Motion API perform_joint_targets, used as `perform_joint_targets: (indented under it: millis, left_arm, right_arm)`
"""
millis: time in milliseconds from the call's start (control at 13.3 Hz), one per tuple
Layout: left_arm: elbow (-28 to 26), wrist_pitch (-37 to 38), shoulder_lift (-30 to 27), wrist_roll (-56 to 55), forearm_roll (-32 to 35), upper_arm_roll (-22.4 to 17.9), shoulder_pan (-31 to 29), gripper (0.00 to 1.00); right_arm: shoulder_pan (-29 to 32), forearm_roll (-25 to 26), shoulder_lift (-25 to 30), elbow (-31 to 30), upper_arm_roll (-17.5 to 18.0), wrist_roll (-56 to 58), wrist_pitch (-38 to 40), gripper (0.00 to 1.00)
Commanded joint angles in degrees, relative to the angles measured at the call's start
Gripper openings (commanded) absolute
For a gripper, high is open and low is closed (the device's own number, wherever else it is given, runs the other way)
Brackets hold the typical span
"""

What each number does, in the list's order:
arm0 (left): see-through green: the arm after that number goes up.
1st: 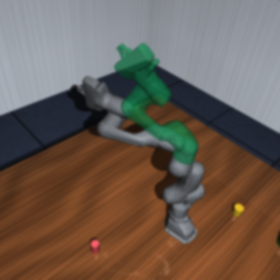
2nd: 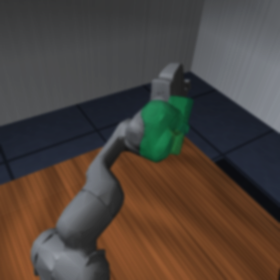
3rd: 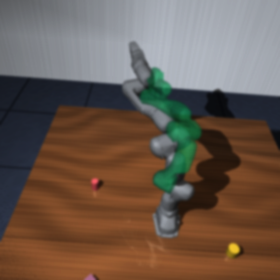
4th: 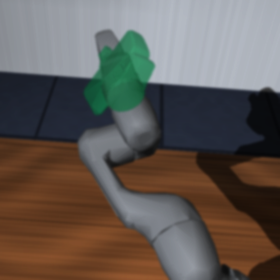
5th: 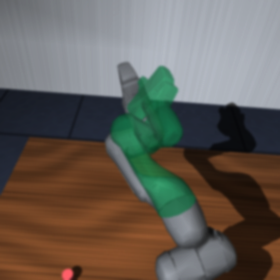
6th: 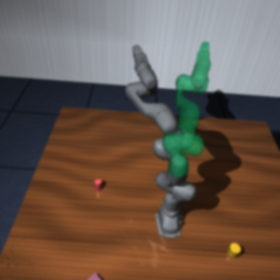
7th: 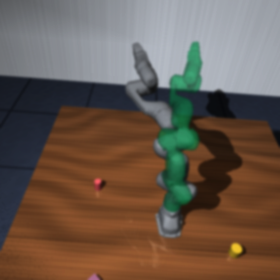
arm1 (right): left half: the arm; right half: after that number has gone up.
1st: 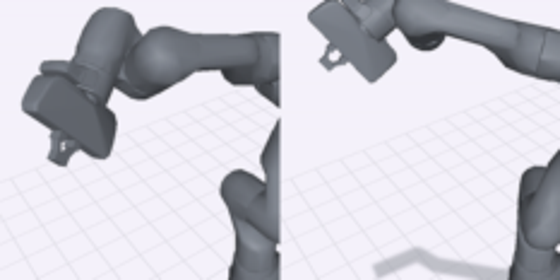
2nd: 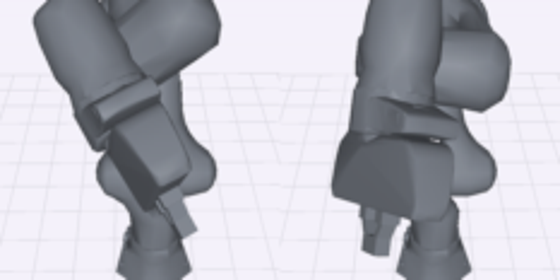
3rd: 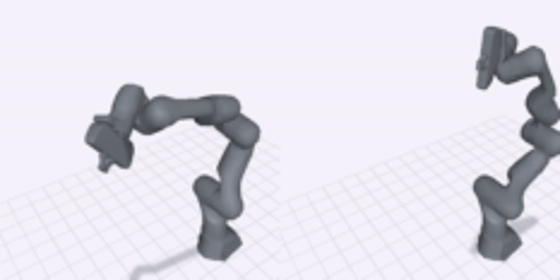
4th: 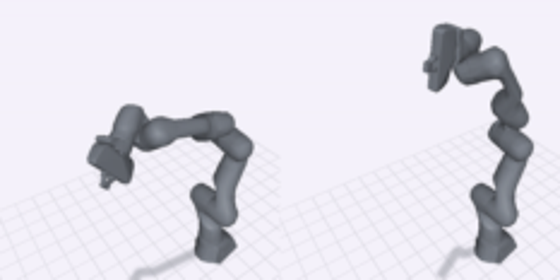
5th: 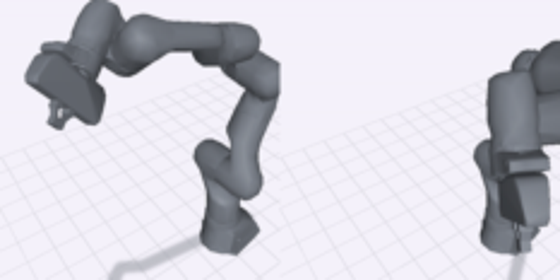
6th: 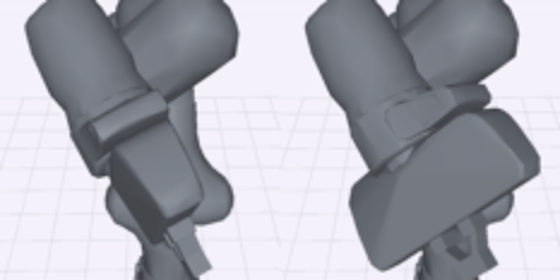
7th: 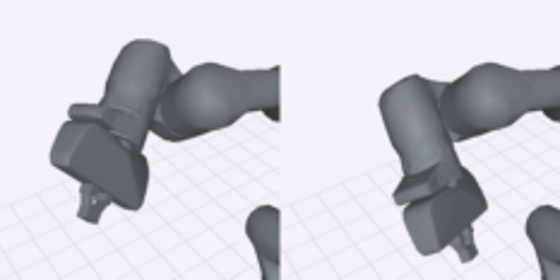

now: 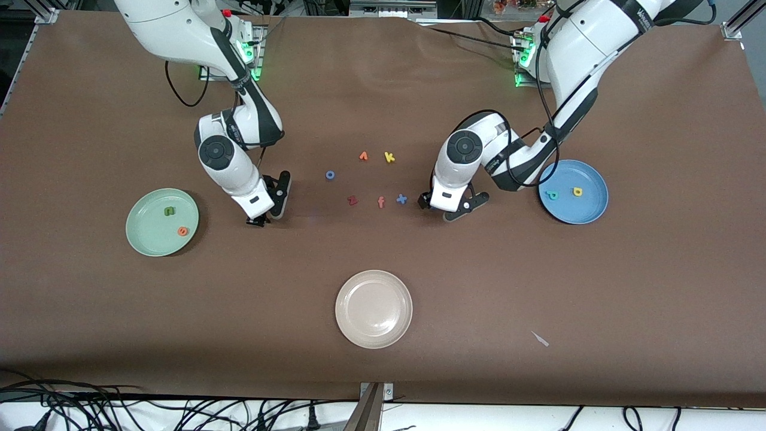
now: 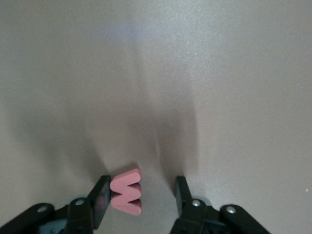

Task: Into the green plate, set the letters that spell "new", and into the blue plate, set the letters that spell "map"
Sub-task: 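Carry the pink W toward the green plate while the left grasps E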

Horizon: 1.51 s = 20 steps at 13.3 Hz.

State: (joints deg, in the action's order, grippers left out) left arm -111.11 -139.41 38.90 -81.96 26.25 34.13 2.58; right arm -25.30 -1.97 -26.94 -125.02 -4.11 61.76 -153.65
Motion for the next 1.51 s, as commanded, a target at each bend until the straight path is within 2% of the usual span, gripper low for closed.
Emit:
perform_joint_targets:
  millis: [0,151,302,452,603,829,905,1206,1281,1432]
  left_arm:
    - [1.8,-1.6,1.4,0.3,1.8,-0.6,0.9,0.92]
    - [1.9,-2.0,1.8,0.5,1.8,-1.1,0.9,0.90]
    - [1.9,-2.0,2.2,0.6,1.8,-1.0,1.0,0.84]
    - [2.2,-2.0,2.7,0.5,2.0,-1.0,1.0,0.78]
    - [2.7,-2.0,3.3,0.6,2.0,-1.0,1.0,0.73]
    - [2.7,-1.9,3.3,0.5,1.8,-1.0,1.0,0.70]
    - [2.7,-2.0,3.3,0.6,2.0,-1.0,1.0,0.66]
    - [2.7,-1.9,3.3,0.5,1.8,-1.0,1.0,0.55]
    - [2.7,-1.9,3.3,0.5,1.8,-1.0,1.0,0.49]
    - [2.7,-1.9,3.6,0.5,1.8,-1.0,1.0,0.43]
  right_arm:
    - [-0.1,0.3,-0.4,0.0,0.1,0.2,-0.4,0.35]
    - [-0.1,0.3,-0.5,-0.1,0.1,-0.1,-0.3,0.13]
    - [-0.1,0.3,-0.5,-0.1,0.1,-0.4,-0.2,0.00]
    - [0.2,0.0,1.1,0.5,-0.2,-1.5,2.6,0.00]
    - [0.4,-0.2,2.7,4.5,-1.6,-1.9,12.8,0.00]
    - [0.4,-0.5,4.8,6.6,-7.1,-2.4,21.0,0.00]
    - [0.4,-0.5,5.1,7.0,-9.3,-2.3,22.8,0.00]
    - [0.4,-0.4,5.0,7.1,-17.9,0.2,24.2,0.00]
    - [0.6,-0.4,4.3,7.1,-20.2,0.3,23.6,0.00]
    - [4.4,-0.4,3.0,6.7,-21.3,0.0,20.9,0.00]
